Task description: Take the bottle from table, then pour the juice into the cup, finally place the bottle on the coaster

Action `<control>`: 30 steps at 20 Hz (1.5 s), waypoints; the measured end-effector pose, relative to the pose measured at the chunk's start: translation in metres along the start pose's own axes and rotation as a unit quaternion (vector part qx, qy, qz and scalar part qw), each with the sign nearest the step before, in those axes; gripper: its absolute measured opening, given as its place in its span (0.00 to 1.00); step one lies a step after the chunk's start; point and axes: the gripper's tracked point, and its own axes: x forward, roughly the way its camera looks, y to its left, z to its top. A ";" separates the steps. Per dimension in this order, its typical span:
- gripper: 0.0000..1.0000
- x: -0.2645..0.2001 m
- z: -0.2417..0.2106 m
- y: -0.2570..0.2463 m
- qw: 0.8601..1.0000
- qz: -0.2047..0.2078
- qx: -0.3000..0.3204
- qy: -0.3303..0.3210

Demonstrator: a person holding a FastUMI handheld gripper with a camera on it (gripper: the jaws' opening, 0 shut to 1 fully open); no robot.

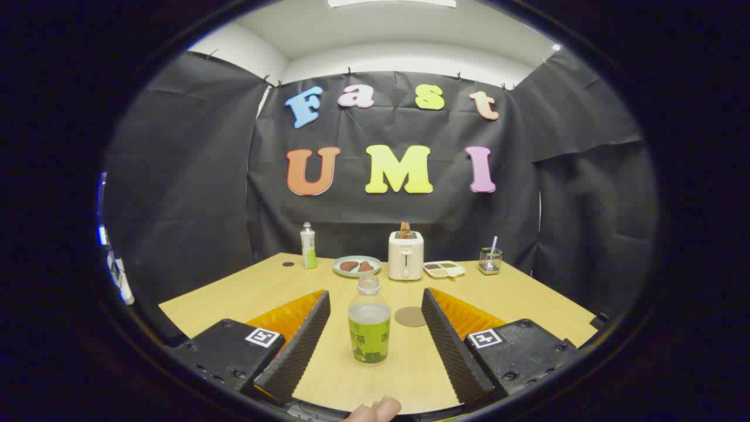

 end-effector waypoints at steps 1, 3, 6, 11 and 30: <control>1.00 -0.002 0.005 0.003 1.000 0.000 -0.003 -0.005; 1.00 -0.005 0.009 0.001 1.000 0.000 0.008 -0.012; 1.00 -0.006 0.010 -0.001 1.000 0.000 0.011 -0.013; 1.00 -0.008 0.006 -0.007 1.000 -0.009 0.018 -0.003; 1.00 0.028 0.004 0.004 1.000 -0.007 0.003 0.003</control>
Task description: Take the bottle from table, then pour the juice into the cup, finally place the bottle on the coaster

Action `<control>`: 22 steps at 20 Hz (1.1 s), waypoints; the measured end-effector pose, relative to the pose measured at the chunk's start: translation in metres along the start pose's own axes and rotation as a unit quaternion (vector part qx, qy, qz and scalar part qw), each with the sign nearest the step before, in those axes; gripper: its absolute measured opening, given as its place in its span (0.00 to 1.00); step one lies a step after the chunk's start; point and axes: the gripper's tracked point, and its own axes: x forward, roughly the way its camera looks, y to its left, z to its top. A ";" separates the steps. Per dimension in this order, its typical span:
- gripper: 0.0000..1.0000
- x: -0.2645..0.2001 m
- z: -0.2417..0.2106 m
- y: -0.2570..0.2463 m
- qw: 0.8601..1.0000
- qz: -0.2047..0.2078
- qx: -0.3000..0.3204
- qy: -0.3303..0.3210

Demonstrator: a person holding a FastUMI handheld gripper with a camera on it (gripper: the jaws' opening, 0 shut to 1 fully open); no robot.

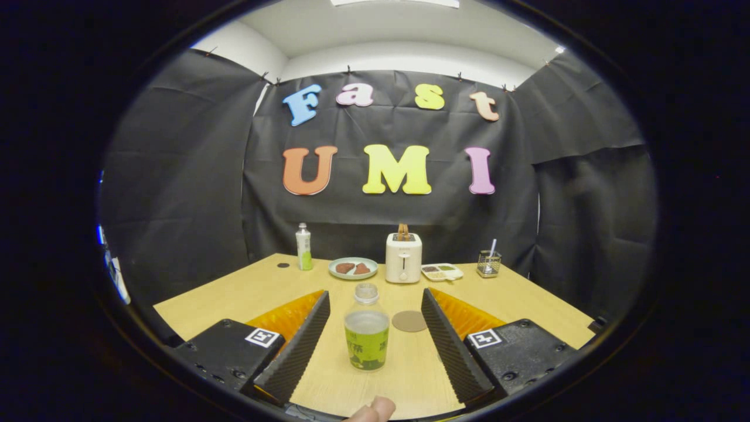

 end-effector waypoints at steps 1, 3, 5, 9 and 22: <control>1.00 0.003 -0.002 0.001 1.000 -0.003 -0.003 0.001; 1.00 0.012 -0.008 0.004 1.000 -0.008 0.001 0.007; 1.00 0.023 -0.015 0.014 1.000 -0.001 0.002 0.014; 1.00 0.048 -0.043 0.015 0.999 -0.013 0.001 0.041; 1.00 0.091 -0.091 0.024 0.996 -0.035 -0.026 0.073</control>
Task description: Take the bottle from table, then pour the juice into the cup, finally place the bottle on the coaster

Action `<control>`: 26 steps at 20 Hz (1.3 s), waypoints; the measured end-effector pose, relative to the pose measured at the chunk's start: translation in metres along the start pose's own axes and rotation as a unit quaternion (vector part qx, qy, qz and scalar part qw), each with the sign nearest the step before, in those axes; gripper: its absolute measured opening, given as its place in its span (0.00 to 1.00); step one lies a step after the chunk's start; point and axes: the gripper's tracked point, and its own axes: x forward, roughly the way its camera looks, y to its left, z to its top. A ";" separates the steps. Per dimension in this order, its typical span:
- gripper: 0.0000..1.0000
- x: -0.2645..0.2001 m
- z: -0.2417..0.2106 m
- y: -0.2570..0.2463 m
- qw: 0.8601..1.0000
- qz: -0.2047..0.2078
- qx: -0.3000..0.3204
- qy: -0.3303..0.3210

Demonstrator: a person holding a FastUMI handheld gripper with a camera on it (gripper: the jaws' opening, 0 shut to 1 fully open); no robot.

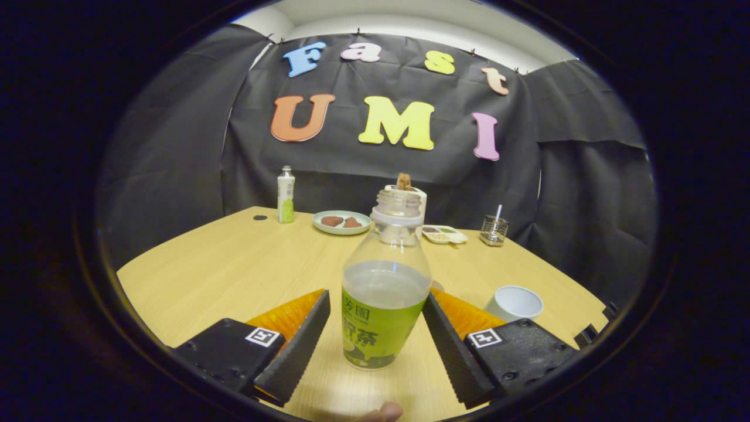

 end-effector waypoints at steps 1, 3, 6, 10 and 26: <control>1.00 0.003 0.002 0.000 1.000 -0.001 0.001 -0.007; 0.98 0.009 0.005 -0.001 1.000 -0.004 0.008 -0.021; 0.90 0.010 -0.001 -0.003 1.000 -0.005 0.019 -0.013; 0.82 -0.003 0.001 -0.017 0.999 -0.024 0.020 0.005; 0.81 -0.043 0.095 -0.023 0.997 -0.009 0.068 -0.024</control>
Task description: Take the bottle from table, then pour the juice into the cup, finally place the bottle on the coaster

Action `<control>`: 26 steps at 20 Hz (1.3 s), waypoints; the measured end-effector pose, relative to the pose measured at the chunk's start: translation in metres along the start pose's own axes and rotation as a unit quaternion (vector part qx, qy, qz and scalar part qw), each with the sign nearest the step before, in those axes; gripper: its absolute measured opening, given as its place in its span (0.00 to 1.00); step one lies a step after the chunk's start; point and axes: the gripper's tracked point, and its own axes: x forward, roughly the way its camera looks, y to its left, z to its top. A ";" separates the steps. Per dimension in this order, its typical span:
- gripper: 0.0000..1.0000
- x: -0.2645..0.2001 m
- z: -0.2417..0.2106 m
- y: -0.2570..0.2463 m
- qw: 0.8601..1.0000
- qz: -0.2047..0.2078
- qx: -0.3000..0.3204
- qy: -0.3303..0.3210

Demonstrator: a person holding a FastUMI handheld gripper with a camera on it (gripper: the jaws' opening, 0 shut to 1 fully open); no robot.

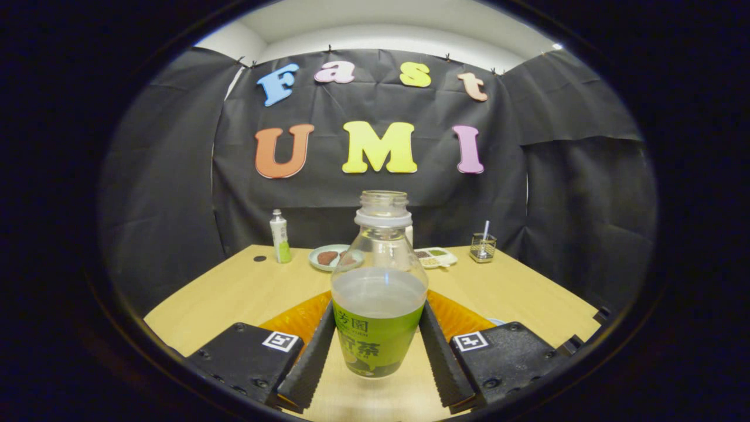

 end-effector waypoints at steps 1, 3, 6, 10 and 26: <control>0.81 0.000 0.004 0.001 1.000 0.004 0.010 -0.003; 0.81 0.001 0.008 0.005 0.999 0.020 0.045 -0.005; 0.81 0.002 0.012 0.006 0.995 0.037 0.091 0.000; 0.81 0.003 0.019 0.012 0.985 0.066 0.160 -0.007; 0.80 0.016 0.039 -0.012 0.910 0.154 0.385 0.011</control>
